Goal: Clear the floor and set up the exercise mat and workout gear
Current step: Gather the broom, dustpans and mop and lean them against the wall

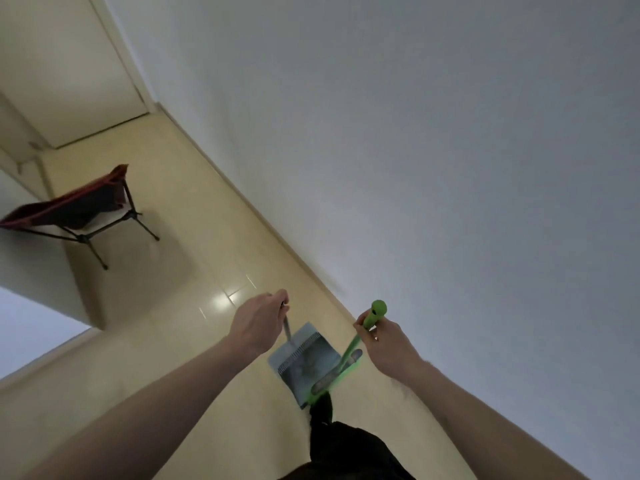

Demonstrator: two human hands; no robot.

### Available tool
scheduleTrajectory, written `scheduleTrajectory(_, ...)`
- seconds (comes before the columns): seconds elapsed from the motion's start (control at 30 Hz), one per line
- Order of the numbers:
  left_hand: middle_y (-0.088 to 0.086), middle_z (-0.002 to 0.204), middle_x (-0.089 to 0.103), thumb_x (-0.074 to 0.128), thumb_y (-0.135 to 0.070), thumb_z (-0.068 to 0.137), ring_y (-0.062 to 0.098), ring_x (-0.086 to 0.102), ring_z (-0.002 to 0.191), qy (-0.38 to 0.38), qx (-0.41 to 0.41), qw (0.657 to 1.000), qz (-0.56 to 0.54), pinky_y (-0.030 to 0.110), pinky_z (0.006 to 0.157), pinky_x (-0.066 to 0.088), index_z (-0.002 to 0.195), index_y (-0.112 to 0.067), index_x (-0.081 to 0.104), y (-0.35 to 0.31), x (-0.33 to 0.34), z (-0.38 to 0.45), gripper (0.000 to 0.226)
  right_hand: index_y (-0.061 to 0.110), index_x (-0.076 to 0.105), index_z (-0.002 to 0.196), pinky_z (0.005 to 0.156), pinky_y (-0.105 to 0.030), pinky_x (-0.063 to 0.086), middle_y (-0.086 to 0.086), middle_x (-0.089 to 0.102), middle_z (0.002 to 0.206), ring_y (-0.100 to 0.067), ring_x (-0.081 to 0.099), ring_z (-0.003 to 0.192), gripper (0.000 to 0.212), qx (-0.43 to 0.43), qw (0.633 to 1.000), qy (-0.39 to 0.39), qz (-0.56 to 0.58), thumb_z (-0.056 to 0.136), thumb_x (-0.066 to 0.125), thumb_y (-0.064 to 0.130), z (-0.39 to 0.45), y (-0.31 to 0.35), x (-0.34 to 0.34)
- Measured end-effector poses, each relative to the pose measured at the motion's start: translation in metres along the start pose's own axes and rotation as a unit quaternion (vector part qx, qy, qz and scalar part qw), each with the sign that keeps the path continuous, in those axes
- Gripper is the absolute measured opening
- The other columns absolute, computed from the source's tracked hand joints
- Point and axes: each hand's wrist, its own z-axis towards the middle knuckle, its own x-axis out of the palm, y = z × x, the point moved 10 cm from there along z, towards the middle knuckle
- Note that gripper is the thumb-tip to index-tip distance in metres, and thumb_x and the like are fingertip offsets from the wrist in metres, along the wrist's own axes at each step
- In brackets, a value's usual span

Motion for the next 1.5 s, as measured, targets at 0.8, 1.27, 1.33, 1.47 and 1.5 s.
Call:
scheduleTrajectory(0.8,0.001,0.083,0.065,0.053,-0.03,0.103,0.026,0.059,0.076,-0.095,-0.172,0.977,-0.079,0.044,0.068,0.053,0.102,-0.021,0.061,0.317,-0.142,0.269,0.012,0.028,0.062,0.106,0.08,-0.032,0.055,0.003,0.069,0.095,-0.013,0.066,0.083,0.017,-0.097,0.986,0.11,-0.083,0.103,0.053,0.042,0.363,0.31,0.083)
scheduleTrajectory(1.27,-0.001,0.092,0.071,0.053,-0.033,0.103,0.021,0.063,0.081,-0.075,-0.153,0.983,-0.072,0.039,0.072,0.056,0.108,-0.023,0.065,0.479,-0.218,0.445,0.017,0.027,0.067,0.102,0.072,-0.025,0.048,0.008,0.068,0.097,-0.008,0.066,0.083,0.018,-0.07,0.996,0.052,-0.007,0.1,0.059,0.042,0.526,0.468,0.106)
scheduleTrajectory(1.33,0.0,0.092,0.07,0.054,-0.033,0.102,0.022,0.063,0.081,-0.075,-0.161,0.982,-0.067,0.042,0.073,0.057,0.108,-0.023,0.065,0.499,-0.225,0.473,0.016,0.028,0.068,0.099,0.072,-0.024,0.048,0.01,0.069,0.096,-0.007,0.066,0.083,0.015,-0.07,0.996,0.051,0.008,0.099,0.061,0.041,0.553,0.482,0.107)
scheduleTrajectory(1.47,0.001,0.093,0.071,0.053,-0.031,0.102,0.023,0.063,0.081,-0.076,-0.178,0.98,-0.054,0.04,0.071,0.056,0.108,-0.022,0.065,0.536,-0.242,0.531,0.016,0.029,0.07,0.095,0.071,-0.023,0.05,0.012,0.07,0.096,-0.006,0.066,0.077,0.011,-0.082,0.995,0.045,0.036,0.095,0.067,0.039,0.614,0.514,0.107)
scheduleTrajectory(1.5,0.0,0.093,0.071,0.053,-0.03,0.103,0.022,0.063,0.08,-0.076,-0.185,0.978,-0.051,0.039,0.071,0.056,0.109,-0.022,0.065,0.544,-0.245,0.543,0.016,0.029,0.071,0.094,0.073,-0.024,0.051,0.012,0.07,0.096,-0.005,0.067,0.077,0.011,-0.084,0.995,0.044,0.038,0.093,0.069,0.04,0.628,0.522,0.108)
